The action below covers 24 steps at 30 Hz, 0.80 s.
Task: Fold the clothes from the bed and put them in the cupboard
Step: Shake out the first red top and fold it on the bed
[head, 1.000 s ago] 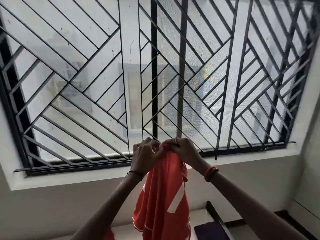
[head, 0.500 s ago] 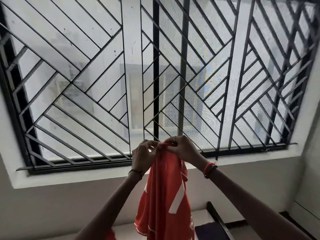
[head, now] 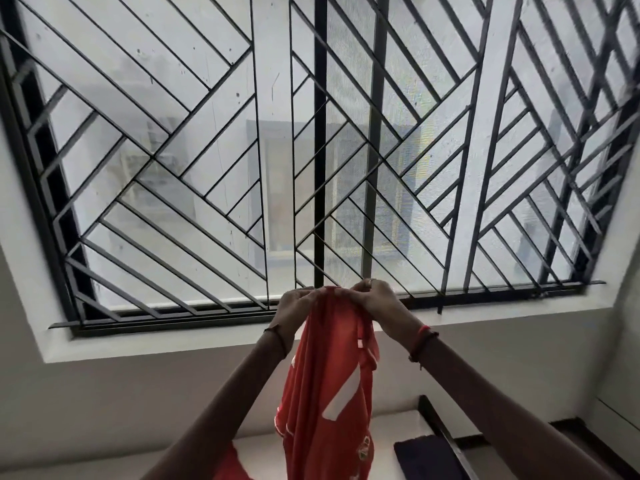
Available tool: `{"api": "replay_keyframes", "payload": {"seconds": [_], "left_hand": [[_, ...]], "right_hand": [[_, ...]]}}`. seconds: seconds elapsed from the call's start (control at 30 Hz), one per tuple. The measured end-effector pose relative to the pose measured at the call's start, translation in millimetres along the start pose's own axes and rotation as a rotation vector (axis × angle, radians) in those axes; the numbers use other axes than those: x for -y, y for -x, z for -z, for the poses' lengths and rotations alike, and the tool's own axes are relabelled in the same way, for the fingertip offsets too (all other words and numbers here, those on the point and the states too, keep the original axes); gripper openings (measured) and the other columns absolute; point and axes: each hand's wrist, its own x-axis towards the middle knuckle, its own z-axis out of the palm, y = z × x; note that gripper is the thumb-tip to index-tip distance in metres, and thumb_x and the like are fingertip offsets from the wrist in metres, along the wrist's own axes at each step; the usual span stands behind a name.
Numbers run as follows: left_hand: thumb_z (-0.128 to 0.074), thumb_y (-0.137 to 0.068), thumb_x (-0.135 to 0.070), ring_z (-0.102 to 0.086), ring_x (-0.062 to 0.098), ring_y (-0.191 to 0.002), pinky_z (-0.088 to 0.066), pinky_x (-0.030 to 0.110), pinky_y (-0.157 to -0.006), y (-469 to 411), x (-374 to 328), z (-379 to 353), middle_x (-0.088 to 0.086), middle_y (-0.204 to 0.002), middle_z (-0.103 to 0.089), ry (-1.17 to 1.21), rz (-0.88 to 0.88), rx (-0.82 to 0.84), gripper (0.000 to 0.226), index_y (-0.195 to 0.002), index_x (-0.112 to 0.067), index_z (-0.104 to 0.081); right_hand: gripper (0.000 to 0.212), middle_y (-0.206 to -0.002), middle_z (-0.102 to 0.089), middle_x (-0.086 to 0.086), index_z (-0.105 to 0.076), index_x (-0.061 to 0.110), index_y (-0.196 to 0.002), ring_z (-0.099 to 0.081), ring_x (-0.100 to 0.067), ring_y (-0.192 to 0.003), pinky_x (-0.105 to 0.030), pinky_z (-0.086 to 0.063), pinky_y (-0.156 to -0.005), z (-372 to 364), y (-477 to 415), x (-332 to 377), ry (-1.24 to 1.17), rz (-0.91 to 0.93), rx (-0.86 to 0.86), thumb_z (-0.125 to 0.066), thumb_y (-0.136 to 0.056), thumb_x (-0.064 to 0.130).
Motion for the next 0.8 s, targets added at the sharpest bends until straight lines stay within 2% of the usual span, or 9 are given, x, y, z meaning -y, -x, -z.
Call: {"api": "replay_keyframes", "payload": {"seconds": [0.07, 0.17, 0.3, 0.37, 0.43, 0.5, 0.6, 0.7, 0.8], "left_hand": [[-0.061, -0.09, -0.017, -0.062, 0.016, -0.092, -0.05, 0.023, -0.081, 1, 7, 0, 0.013, -0.102, -0.068, 0.069, 0.036, -0.029, 0.024, -0.101, 0.001, -0.07], [-0.058, -0.091, -0.012, -0.061, 0.015, -0.089, -0.049, 0.014, -0.07, 6, 18, -1, 0.011, -0.1, -0.068, 0.11, 0.041, -0.058, 0.023, -0.104, 0.003, -0.069], [-0.062, -0.089, -0.012, -0.06, 0.01, -0.094, -0.046, 0.005, -0.072, 18, 33, -3, 0.008, -0.107, -0.067, 0.038, -0.021, -0.105, 0.021, -0.106, -0.001, -0.068], [-0.064, -0.087, -0.013, -0.057, 0.01, -0.098, -0.045, 0.01, -0.08, 23, 43, -1, 0.005, -0.104, -0.066, -0.045, -0.061, -0.156, 0.019, -0.103, -0.004, -0.069], [-0.066, -0.086, -0.013, -0.057, 0.011, -0.097, -0.044, 0.017, -0.085, 28, 54, 2, 0.003, -0.1, -0.064, -0.103, -0.094, -0.164, 0.014, -0.098, -0.008, -0.07], [-0.065, -0.086, -0.009, -0.062, 0.009, -0.087, -0.048, 0.013, -0.076, 35, 62, 5, 0.003, -0.091, -0.065, -0.104, -0.085, -0.07, 0.013, -0.099, -0.007, -0.068], [-0.06, -0.087, 0.0, -0.063, -0.009, -0.068, -0.047, 0.007, -0.066, 43, 72, 8, -0.003, -0.085, -0.062, -0.15, -0.107, 0.056, 0.017, -0.101, -0.008, -0.064], [-0.06, -0.087, 0.001, -0.061, -0.013, -0.07, -0.046, 0.006, -0.067, 49, 76, 9, -0.001, -0.091, -0.061, -0.163, -0.165, -0.001, 0.017, -0.096, -0.014, -0.063], [-0.062, -0.087, -0.003, -0.061, -0.009, -0.072, -0.045, 0.006, -0.068, 55, 78, 5, 0.002, -0.093, -0.061, -0.154, -0.204, -0.055, 0.014, -0.095, -0.014, -0.065]], "right_hand": [[0.016, -0.057, -0.065, 0.008, -0.065, 0.01, -0.079, -0.059, -0.001, -0.05, -0.014, -0.043, -0.046, -2, 7, -2, -0.117, -0.144, 0.16, -0.072, -0.083, 0.024], [0.019, -0.064, -0.066, 0.004, -0.069, 0.017, -0.081, -0.063, -0.009, -0.056, -0.024, -0.052, -0.053, -2, 15, -6, -0.236, -0.377, 0.322, -0.069, -0.082, 0.035], [0.061, -0.07, -0.061, -0.001, -0.066, 0.008, -0.087, -0.059, -0.014, -0.059, -0.029, -0.051, -0.057, -6, 14, -28, -0.294, -0.533, 0.328, -0.085, -0.048, 0.05], [0.042, -0.076, -0.069, -0.003, -0.069, 0.008, -0.094, -0.065, -0.014, -0.061, -0.027, -0.054, -0.057, -9, 16, -36, -0.371, -0.503, 0.343, -0.077, -0.069, 0.042], [0.022, -0.073, -0.072, -0.003, -0.072, 0.01, -0.087, -0.067, -0.011, -0.058, -0.021, -0.054, -0.053, -12, 20, -39, -0.458, -0.461, 0.347, -0.061, -0.088, 0.028], [0.018, -0.067, -0.071, -0.003, -0.068, 0.01, -0.083, -0.066, -0.01, -0.053, -0.019, -0.053, -0.05, -14, 22, -40, -0.485, -0.444, 0.327, -0.057, -0.089, 0.023], [0.024, -0.057, -0.067, -0.001, -0.06, 0.009, -0.078, -0.062, -0.009, -0.044, -0.018, -0.049, -0.043, -13, 28, -40, -0.498, -0.474, 0.3, -0.05, -0.095, 0.024], [0.043, -0.05, -0.062, 0.0, -0.062, 0.008, -0.08, -0.056, -0.008, -0.036, -0.018, -0.044, -0.035, -12, 37, -45, -0.481, -0.611, 0.364, -0.044, -0.096, 0.043], [0.044, -0.068, -0.066, -0.003, -0.07, 0.012, -0.092, -0.062, -0.01, -0.052, -0.023, -0.054, -0.052, -20, 43, -58, -0.468, -0.658, 0.448, -0.055, -0.085, 0.053]]}}
